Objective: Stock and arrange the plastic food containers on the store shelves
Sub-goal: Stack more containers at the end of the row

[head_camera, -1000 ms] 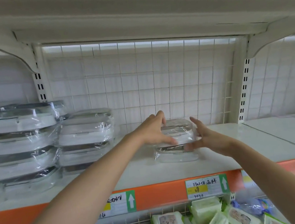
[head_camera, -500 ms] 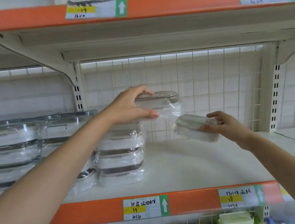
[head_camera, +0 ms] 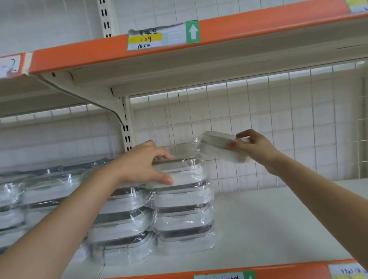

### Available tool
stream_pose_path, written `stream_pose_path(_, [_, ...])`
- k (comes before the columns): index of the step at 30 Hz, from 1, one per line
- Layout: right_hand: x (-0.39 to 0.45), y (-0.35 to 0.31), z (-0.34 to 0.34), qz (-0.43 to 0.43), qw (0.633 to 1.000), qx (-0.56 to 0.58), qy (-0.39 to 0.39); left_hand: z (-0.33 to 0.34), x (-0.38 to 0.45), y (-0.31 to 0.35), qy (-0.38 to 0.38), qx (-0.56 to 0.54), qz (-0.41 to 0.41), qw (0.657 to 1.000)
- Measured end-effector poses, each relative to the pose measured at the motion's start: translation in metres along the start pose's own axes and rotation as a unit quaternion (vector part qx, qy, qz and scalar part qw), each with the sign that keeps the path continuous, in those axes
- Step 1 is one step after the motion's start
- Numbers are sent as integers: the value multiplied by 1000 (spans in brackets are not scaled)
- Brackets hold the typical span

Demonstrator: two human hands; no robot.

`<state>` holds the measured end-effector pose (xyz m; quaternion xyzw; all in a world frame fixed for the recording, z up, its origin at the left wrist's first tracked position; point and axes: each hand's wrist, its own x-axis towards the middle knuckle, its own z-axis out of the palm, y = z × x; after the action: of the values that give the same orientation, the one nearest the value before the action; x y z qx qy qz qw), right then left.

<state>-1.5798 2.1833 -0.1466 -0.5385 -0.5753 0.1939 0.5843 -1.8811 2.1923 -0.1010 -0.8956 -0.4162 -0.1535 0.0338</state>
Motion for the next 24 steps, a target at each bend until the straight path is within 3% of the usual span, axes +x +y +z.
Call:
stream_pose_path(5, [24, -16, 37, -17, 999, -4, -38, 6, -1, 0, 44, -6, 21, 999])
stream_pose_path(10, [39, -17, 62, 44, 980, -102, -165, 4, -2, 3, 45, 2, 21, 999])
stream_pose_path(17, [43, -18, 73, 71, 988, 14, -136, 5, -3, 3, 47, 14, 25, 998])
stream_pose_path(24, [38, -16, 72, 65, 976, 68, -198, 11, -6, 9, 57, 19, 13, 998])
